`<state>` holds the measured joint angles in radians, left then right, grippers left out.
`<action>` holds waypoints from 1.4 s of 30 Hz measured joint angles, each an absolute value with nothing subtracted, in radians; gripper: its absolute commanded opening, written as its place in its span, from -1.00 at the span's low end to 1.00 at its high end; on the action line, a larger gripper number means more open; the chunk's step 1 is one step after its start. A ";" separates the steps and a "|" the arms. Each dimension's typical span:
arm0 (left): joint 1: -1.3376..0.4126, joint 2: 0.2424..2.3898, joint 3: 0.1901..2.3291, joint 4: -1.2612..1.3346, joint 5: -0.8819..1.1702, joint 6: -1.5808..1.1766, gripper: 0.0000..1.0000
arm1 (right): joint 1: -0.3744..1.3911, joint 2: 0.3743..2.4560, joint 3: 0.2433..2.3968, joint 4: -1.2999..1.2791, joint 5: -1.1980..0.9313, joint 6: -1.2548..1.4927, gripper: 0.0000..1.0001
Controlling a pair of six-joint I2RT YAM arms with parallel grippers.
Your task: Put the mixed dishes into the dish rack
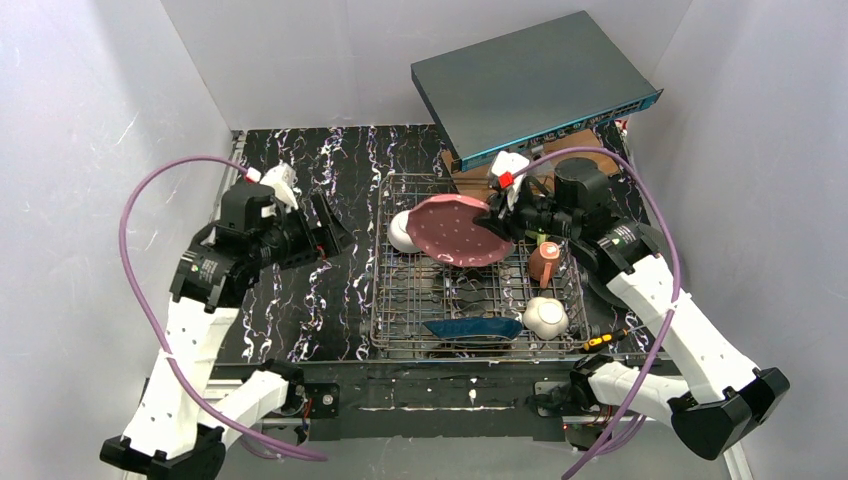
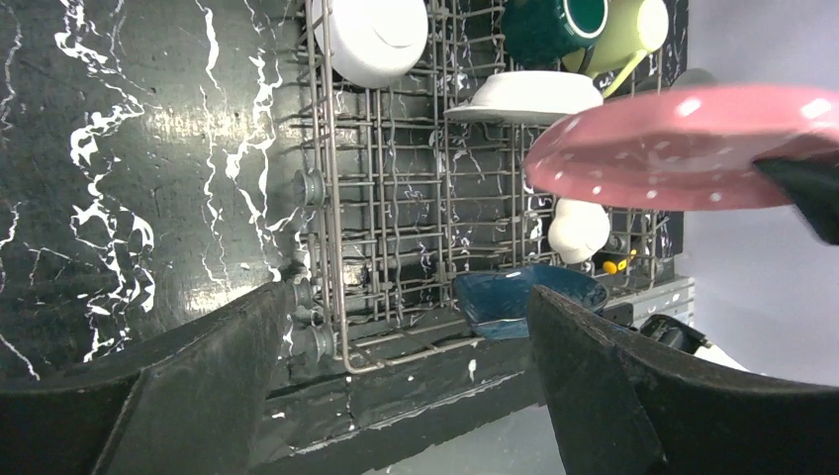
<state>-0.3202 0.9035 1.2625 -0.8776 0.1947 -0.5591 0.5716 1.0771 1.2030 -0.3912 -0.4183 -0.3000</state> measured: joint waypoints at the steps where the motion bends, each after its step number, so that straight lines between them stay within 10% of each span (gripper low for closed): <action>1: -0.320 0.919 1.301 -0.914 0.186 -0.562 0.79 | 0.570 1.072 1.194 -0.400 -0.433 -0.330 -0.97; 11: -0.320 1.253 1.847 -1.239 0.207 -0.523 0.77 | 0.570 1.061 1.192 -0.491 -0.473 -0.575 -0.97; 42: -0.266 1.592 2.114 -1.391 0.391 -0.358 0.96 | 0.570 1.184 1.095 -0.528 -0.399 -0.764 -0.97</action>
<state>-0.2657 1.5917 2.1139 -1.3914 0.3912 -0.3584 0.5697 1.1843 1.0950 -0.5278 -0.3988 -0.7643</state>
